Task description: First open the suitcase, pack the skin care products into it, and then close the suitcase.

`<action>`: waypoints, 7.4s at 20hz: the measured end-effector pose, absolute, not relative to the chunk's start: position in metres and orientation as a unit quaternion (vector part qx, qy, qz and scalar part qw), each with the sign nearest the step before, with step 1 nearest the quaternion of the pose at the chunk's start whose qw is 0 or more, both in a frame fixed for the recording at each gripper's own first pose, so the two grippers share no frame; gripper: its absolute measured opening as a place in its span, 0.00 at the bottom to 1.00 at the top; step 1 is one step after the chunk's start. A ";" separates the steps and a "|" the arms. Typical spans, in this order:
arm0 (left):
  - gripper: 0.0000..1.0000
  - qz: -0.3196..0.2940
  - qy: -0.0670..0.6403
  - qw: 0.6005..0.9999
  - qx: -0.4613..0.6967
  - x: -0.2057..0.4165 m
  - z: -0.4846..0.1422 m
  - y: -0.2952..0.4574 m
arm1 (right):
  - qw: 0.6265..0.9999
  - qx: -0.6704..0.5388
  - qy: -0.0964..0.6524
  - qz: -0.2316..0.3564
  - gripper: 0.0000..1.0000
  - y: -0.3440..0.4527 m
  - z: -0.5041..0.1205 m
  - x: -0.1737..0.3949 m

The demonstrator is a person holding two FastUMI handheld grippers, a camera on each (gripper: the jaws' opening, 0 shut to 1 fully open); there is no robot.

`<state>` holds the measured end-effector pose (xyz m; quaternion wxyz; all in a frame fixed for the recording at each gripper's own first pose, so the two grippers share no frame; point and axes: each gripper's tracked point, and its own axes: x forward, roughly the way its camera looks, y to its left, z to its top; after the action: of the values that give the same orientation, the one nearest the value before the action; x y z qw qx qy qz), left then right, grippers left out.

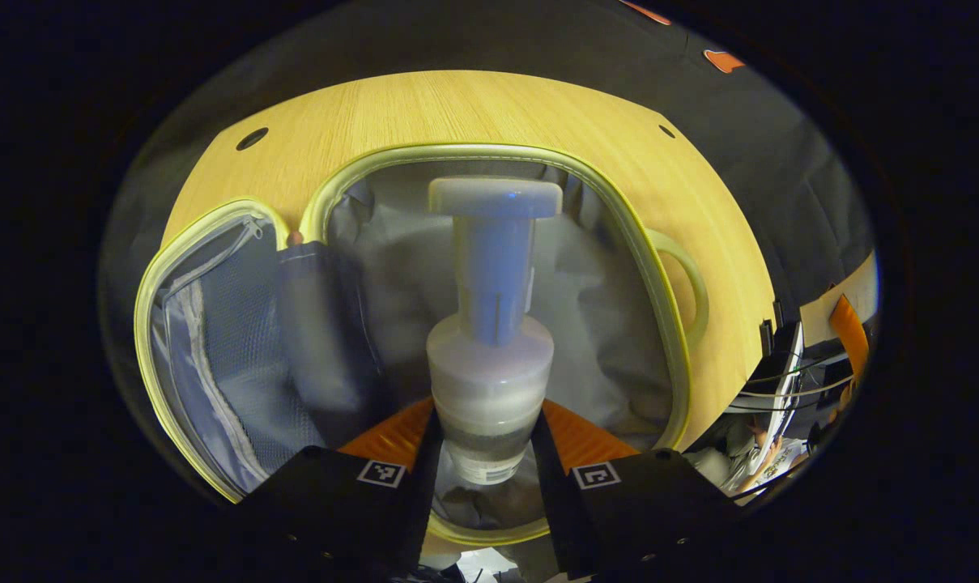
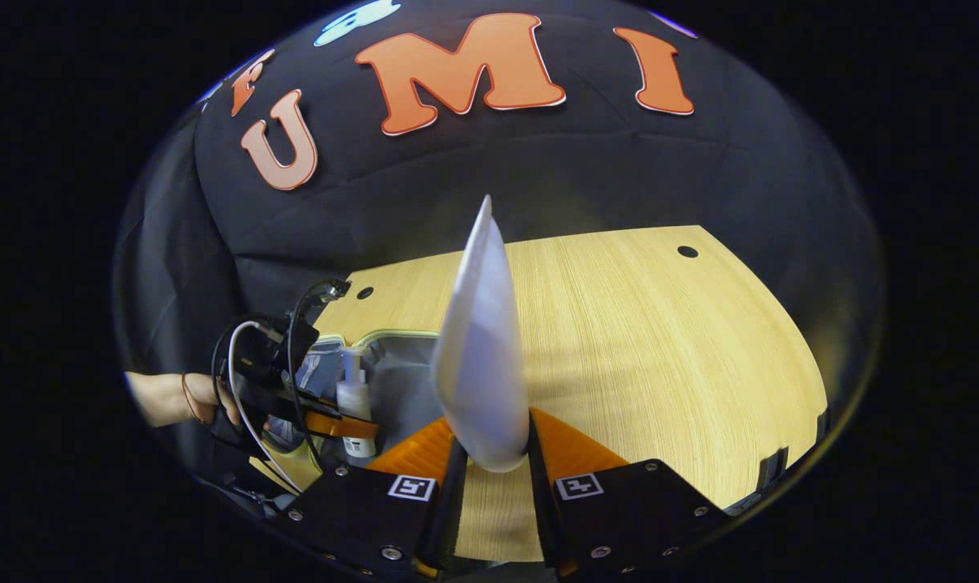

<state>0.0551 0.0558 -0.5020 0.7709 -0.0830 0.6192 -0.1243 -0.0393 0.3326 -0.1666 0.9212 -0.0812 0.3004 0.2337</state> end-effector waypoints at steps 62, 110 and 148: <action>0.99 0.063 0.269 0.957 -0.088 0.002 -0.280 0.351 | 0.807 -0.215 0.471 0.285 1.00 0.505 -0.272 -0.045; 0.08 0.006 0.336 0.901 -0.275 0.004 -0.366 0.413 | 0.951 -0.100 0.160 0.246 0.96 0.489 -0.043 -0.016; 0.08 0.016 0.420 0.894 0.154 0.157 -0.393 -0.070 | 0.964 -0.135 0.123 0.192 0.96 0.164 0.019 0.100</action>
<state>0.1574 -0.0703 -0.3926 0.8941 0.1540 0.4202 0.0160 0.1002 0.1638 0.0192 0.9642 -0.1354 0.1229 0.1920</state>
